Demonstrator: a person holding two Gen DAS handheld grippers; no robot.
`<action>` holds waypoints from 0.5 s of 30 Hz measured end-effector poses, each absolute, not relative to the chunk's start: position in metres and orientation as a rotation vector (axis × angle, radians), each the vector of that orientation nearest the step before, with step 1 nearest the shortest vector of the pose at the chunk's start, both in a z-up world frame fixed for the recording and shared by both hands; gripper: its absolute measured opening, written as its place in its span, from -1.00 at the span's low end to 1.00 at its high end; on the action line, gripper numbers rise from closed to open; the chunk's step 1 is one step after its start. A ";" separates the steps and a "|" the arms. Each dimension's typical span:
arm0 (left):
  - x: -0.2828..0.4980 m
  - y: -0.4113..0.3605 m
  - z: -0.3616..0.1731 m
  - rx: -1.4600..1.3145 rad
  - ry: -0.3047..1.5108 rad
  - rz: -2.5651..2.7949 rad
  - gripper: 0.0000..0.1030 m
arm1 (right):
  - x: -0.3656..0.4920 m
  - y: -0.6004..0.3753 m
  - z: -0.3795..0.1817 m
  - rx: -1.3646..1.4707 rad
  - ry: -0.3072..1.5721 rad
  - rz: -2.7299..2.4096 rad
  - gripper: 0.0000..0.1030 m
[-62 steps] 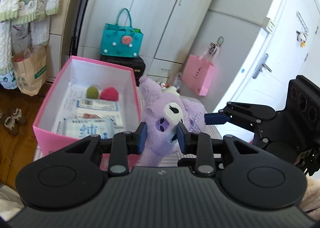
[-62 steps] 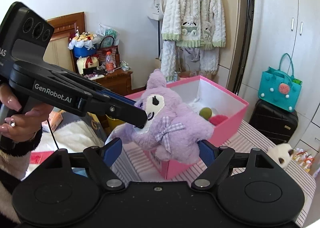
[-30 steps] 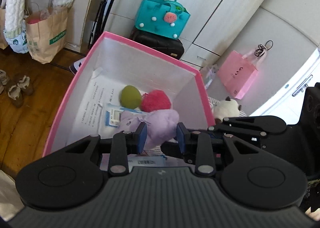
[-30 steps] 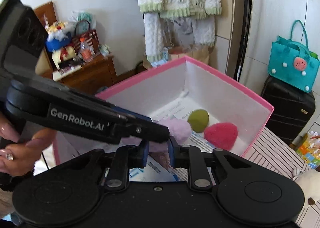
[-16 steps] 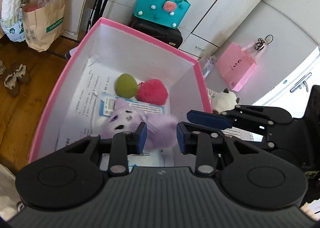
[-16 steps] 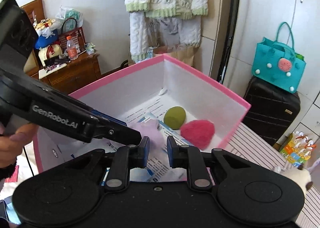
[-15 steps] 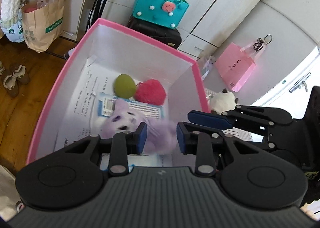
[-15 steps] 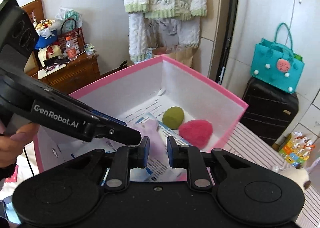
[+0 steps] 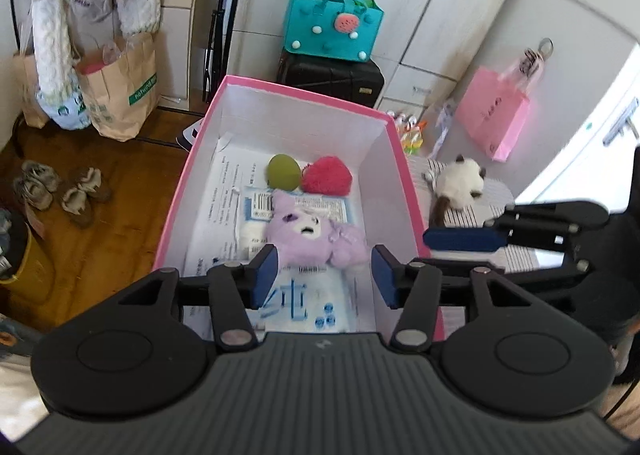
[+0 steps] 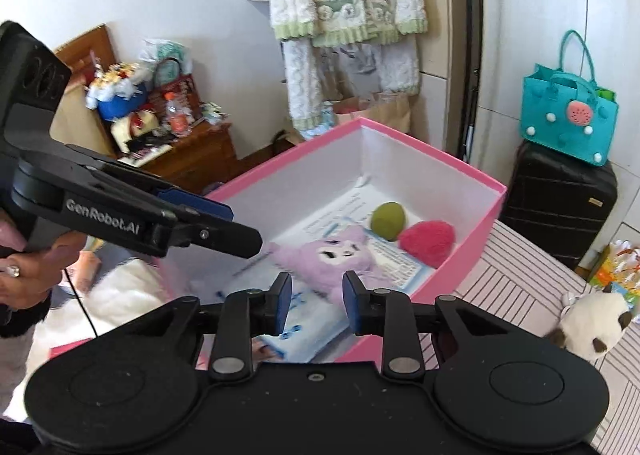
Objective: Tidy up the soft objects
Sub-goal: 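Lower the purple plush into the pink box and open the left gripper, then withdraw the left gripper from the box toward the white-brown cat plush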
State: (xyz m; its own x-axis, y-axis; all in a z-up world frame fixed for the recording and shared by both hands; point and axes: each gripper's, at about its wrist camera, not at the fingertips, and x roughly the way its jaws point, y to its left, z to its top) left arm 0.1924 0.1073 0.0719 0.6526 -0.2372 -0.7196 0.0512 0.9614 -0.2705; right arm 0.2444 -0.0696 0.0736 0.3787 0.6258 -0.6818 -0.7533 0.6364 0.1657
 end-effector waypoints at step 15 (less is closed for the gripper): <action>0.123 0.086 0.113 -0.085 0.818 -0.200 0.03 | 0.178 -0.102 0.119 -0.171 0.721 0.958 -0.23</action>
